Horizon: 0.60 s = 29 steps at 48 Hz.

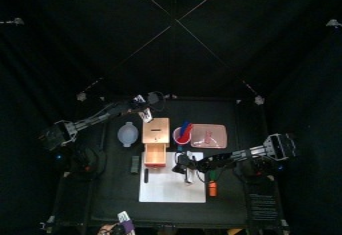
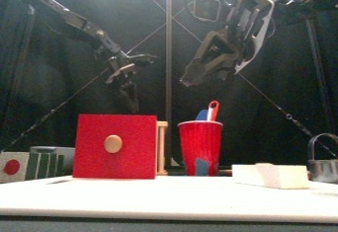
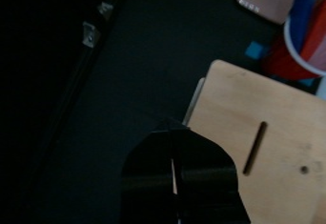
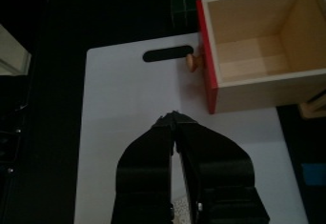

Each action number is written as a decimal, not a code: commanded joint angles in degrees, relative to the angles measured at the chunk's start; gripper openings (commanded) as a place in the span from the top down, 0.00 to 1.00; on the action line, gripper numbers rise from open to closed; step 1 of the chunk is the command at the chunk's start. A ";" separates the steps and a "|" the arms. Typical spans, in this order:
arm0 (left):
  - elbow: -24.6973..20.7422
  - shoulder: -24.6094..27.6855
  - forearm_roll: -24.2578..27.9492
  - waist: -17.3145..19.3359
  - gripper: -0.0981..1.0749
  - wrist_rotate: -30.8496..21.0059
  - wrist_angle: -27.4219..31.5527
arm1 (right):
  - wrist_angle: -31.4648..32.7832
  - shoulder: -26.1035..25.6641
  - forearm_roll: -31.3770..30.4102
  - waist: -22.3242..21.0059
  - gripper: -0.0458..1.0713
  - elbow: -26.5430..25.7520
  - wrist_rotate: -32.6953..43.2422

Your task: Close drawer

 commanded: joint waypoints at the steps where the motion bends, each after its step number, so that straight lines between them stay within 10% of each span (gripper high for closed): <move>1: -4.75 3.96 -0.44 0.79 0.82 1.85 1.67 | -0.26 1.32 0.18 0.79 0.78 -2.90 0.00; 29: -8.44 12.92 -1.14 1.41 0.82 4.13 5.27 | 0.00 16.79 -1.14 0.97 0.78 -16.35 0.00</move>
